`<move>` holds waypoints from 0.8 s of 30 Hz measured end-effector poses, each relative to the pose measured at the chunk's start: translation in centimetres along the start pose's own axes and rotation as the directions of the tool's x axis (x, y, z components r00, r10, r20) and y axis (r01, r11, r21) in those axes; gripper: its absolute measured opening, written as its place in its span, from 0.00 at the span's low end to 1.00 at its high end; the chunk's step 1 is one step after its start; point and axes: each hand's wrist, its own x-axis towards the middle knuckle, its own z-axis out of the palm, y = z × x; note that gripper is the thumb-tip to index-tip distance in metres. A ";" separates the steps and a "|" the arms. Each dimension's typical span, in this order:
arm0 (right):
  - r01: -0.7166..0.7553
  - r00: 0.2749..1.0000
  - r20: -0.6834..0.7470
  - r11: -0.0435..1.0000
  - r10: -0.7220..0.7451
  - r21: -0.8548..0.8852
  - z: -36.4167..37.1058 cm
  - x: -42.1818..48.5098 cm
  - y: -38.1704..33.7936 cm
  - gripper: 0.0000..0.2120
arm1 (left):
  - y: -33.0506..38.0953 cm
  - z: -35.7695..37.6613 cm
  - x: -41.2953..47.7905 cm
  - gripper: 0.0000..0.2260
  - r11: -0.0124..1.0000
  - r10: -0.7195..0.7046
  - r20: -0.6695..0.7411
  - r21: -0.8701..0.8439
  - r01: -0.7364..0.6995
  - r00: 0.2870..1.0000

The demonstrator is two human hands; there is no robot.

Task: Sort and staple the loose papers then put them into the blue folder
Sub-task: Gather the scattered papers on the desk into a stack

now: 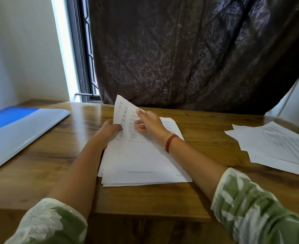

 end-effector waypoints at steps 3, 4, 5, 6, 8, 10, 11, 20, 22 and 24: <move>0.237 0.951 -0.015 0.762 -0.307 -0.603 -3.3 -1.2 0.9 0.15 | 0.1 0.0 0.2 0.14 1.000 -0.016 0.009 0.014 0.016 1.000; 0.213 0.961 0.023 0.681 -0.276 -0.701 -4.4 -1.7 1.1 0.16 | 0.1 0.1 0.3 0.14 1.000 -0.025 0.011 0.007 0.025 1.000; 0.181 0.978 0.066 0.654 -0.197 -0.734 -5.4 -2.3 1.3 0.17 | 0.2 0.3 0.1 0.14 1.000 -0.026 0.015 0.000 0.026 1.000; 0.156 0.988 0.123 0.685 -0.097 -0.711 -6.1 -2.7 1.9 0.17 | 0.2 0.6 0.0 0.14 1.000 -0.011 0.024 -0.005 0.011 1.000; 0.138 0.959 0.279 0.780 0.048 -0.610 -6.6 -4.2 2.8 0.17 | 0.0 1.4 -0.1 0.15 0.998 0.054 0.066 0.027 -0.056 0.996; 0.179 0.932 0.361 0.813 0.041 -0.555 -6.8 -5.2 3.0 0.21 | -0.1 2.4 0.0 0.16 0.994 0.092 0.104 0.054 -0.098 0.990; 0.169 0.941 0.339 0.848 0.013 -0.502 -7.2 -5.7 2.7 0.22 | 0.1 3.0 0.1 0.16 0.994 0.090 0.112 0.059 -0.097 0.990; -0.402 0.870 -0.470 0.339 -0.148 -0.850 -25.9 -10.8 3.4 0.29 | 1.0 5.5 0.6 0.23 0.986 0.038 0.206 -0.166 -0.003 0.978; -0.596 0.797 -0.602 0.222 0.048 -0.772 -29.2 -11.7 4.6 0.33 | 1.3 7.3 0.3 0.19 0.995 0.013 0.101 -0.099 -0.003 0.995; -0.651 0.759 -0.602 0.271 0.248 -0.709 -30.5 -11.9 6.3 0.37 | 1.5 8.7 0.0 0.16 0.997 0.020 0.153 -0.072 -0.009 0.988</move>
